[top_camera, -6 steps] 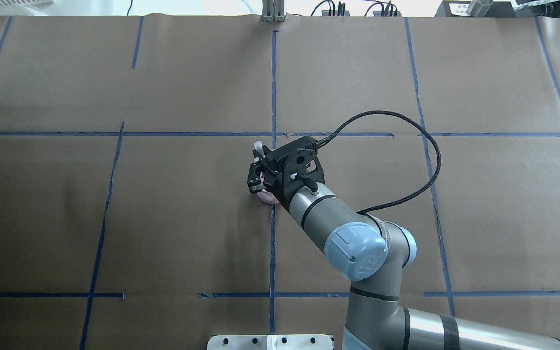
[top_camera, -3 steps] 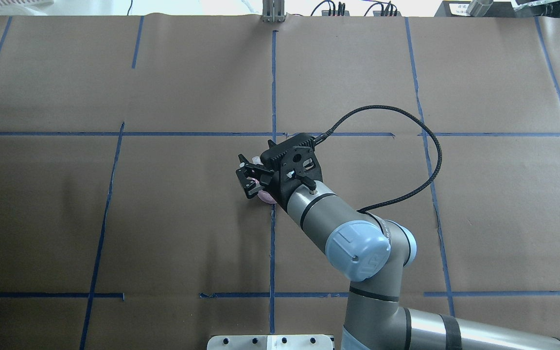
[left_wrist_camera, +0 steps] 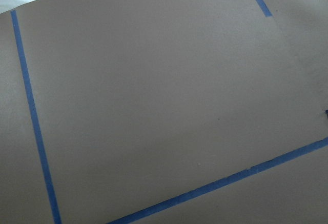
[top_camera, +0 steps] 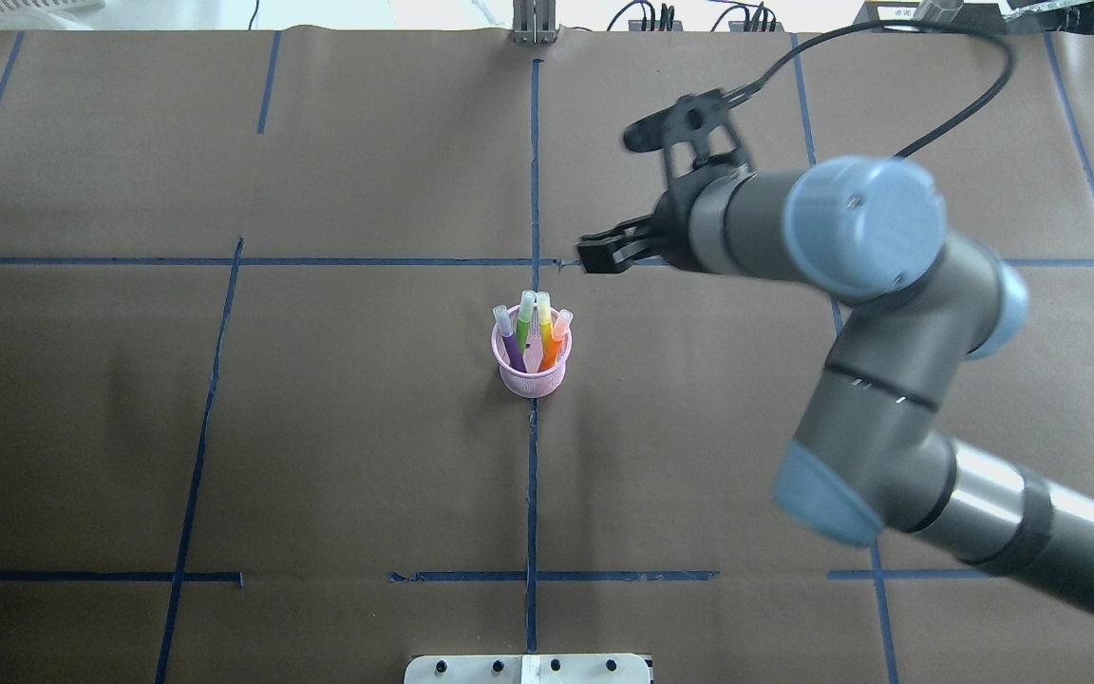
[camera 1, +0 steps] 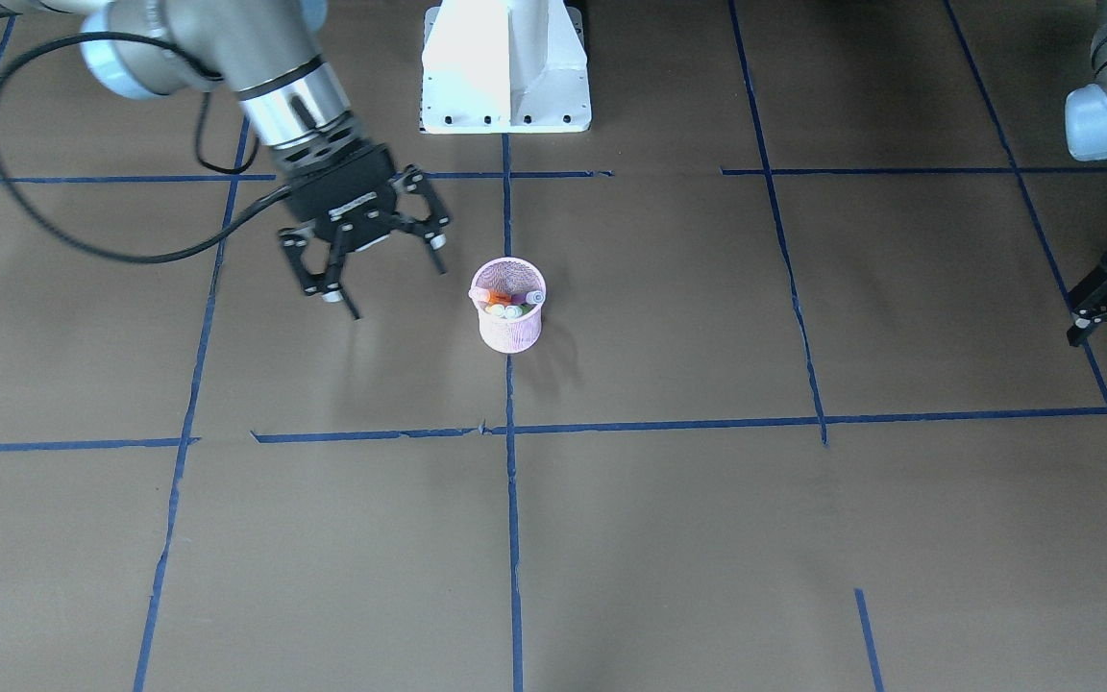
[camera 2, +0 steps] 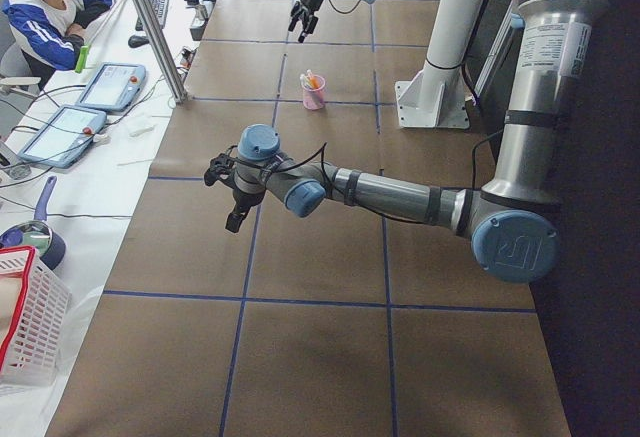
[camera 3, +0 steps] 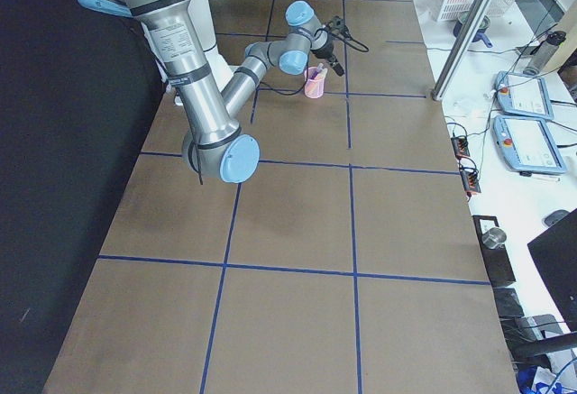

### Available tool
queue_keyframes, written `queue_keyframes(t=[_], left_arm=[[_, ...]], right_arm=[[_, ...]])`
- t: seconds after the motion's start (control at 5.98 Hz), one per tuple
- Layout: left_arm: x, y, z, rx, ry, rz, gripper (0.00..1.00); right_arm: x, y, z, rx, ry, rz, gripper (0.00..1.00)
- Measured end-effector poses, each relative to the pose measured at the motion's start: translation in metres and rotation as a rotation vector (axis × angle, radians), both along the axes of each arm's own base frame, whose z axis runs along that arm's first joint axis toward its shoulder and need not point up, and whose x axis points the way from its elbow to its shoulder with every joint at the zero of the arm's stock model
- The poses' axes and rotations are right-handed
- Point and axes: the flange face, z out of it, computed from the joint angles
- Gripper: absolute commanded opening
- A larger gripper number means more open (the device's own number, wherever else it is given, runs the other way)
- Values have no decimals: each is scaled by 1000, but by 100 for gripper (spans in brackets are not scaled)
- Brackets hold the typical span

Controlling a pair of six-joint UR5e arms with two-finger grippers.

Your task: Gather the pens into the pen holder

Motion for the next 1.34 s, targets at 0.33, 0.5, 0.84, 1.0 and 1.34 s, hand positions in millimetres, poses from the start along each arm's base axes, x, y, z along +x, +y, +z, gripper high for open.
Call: queue_keyframes(t=[0.33, 0.5, 0.84, 1.0, 1.34], left_arm=[[-62, 0, 32, -110, 34, -28, 100], [-91, 3, 61, -153, 44, -11, 100], [-135, 15, 93, -200, 53, -39, 100], [-144, 28, 116, -233, 15, -61, 100], [-150, 51, 159, -289, -67, -87, 100]], right_arm=[[133, -67, 124, -325, 112, -15, 100], [213, -90, 201, -414, 110, -68, 100], [337, -92, 335, -521, 34, -117, 100], [360, -87, 371, -553, 72, -86, 100], [387, -65, 413, -604, 163, -23, 100]])
